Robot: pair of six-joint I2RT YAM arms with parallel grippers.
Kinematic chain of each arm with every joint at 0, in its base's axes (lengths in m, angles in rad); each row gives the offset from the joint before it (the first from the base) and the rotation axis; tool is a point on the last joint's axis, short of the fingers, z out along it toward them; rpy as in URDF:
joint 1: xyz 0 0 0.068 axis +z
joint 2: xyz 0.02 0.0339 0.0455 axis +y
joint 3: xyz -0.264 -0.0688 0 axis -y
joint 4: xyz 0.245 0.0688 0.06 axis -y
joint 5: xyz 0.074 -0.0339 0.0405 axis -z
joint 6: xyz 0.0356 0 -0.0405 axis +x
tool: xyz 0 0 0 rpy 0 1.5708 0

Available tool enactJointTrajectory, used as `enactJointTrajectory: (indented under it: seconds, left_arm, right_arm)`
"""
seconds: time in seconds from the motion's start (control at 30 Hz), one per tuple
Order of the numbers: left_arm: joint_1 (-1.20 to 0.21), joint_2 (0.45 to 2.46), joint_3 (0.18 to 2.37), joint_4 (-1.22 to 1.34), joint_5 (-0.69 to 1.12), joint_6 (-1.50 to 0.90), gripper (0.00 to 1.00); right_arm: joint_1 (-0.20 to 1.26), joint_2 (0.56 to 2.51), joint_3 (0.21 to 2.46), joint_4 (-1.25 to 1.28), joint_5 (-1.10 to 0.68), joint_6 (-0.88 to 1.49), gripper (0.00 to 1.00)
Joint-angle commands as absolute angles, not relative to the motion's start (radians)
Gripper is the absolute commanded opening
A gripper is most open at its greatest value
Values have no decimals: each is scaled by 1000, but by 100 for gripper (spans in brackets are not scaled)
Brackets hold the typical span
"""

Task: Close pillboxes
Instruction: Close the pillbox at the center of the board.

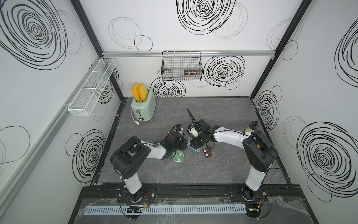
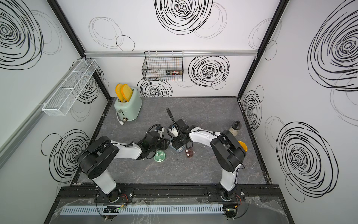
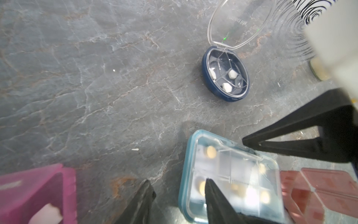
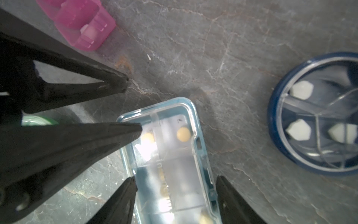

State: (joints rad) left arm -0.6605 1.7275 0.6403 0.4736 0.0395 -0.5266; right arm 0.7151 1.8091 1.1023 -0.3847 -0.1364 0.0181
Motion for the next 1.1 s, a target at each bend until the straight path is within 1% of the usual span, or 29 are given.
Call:
enactJointTrajectory:
  seconds: [0.0,0.4,0.6,1.07]
  left_arm:
    - [-671,1772,627,378,17,-512,47]
    - [-683,1776,579,425,18,-549,44]
    - [-681,1720,591,397,17,-539,44]
    - [-669,1570,697,262,23,-491,47]
  right_arm:
    - [716,1896,1057,-536,-90,1,67]
    - [727,1941,1058,-544,-81,9,65]
    - [720,1900,1094,-545,-91,18,65]
    - [690,1755,1199,-553,-113,0,66]
